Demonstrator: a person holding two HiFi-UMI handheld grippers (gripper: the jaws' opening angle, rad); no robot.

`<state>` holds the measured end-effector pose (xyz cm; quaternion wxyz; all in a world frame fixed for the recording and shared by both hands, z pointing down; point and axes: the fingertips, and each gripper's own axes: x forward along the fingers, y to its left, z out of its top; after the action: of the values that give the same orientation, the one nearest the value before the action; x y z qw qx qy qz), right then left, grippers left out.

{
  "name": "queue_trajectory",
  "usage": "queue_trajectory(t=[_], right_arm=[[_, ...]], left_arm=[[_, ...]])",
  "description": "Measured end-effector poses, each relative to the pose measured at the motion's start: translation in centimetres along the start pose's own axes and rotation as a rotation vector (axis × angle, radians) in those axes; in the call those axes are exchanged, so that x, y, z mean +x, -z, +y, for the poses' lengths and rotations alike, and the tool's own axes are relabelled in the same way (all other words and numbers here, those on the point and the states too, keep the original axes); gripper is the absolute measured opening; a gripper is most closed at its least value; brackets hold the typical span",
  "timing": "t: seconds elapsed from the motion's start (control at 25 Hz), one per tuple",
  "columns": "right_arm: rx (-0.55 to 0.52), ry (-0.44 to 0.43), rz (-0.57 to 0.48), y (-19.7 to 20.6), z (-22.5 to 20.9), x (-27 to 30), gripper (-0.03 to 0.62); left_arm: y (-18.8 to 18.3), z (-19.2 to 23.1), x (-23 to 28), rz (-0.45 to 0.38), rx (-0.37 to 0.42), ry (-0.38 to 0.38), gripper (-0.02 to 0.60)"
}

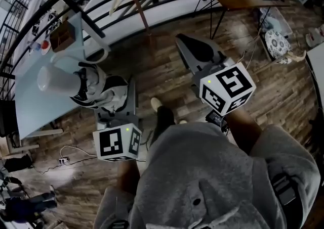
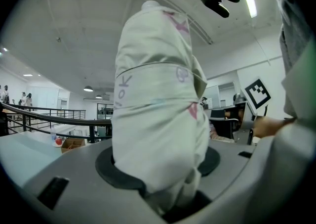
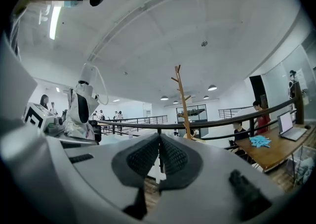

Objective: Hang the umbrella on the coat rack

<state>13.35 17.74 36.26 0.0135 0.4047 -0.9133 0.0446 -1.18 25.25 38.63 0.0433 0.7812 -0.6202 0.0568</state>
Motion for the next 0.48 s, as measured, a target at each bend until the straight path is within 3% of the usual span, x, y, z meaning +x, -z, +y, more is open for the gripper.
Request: queue_trajectory(t=[0.16, 0.48], right_arm=[[-0.027, -0.004, 0.011, -0.2, -0.8, 2.3, 0.025], [-0.028, -0.005, 0.038, -1.9, -3.6, 11.0, 0.025]], left_arm=[[-0.4, 1.8, 2.0, -0.029, 0.004, -0.007, 0.244], [-1.4, 7.2, 8.9, 0.017, -0.017, -0.003, 0.244]])
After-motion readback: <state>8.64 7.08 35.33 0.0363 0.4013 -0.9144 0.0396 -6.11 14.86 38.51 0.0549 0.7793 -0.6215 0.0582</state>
